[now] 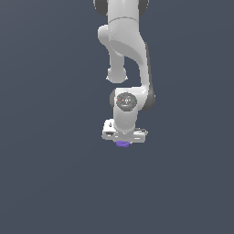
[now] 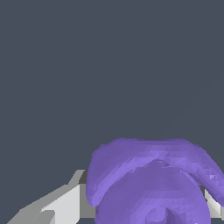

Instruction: Pick up the object and move it to a goal position.

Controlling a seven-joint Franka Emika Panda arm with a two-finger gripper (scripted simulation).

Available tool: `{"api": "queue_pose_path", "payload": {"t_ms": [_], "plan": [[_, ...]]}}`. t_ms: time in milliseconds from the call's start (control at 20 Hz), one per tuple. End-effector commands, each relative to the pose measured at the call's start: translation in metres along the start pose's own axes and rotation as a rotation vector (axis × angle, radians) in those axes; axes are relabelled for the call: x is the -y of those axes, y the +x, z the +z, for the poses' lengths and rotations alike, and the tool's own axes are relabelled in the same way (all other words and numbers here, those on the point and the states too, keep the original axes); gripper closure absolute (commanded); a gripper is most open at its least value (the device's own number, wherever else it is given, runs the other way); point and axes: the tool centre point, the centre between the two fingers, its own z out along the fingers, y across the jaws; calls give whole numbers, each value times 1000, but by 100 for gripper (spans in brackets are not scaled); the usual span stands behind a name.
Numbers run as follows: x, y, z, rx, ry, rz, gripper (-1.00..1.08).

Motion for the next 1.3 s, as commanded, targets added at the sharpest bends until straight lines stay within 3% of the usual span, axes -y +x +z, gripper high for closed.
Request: {"api": "queue_pose_path", "payload": {"t_ms": [0,750,1250], "plan": [[-12,12,-5,0,0,0,108],[-83,92,-38,1,0,0,108],[-106,120,-48,1,0,0,108]]}}
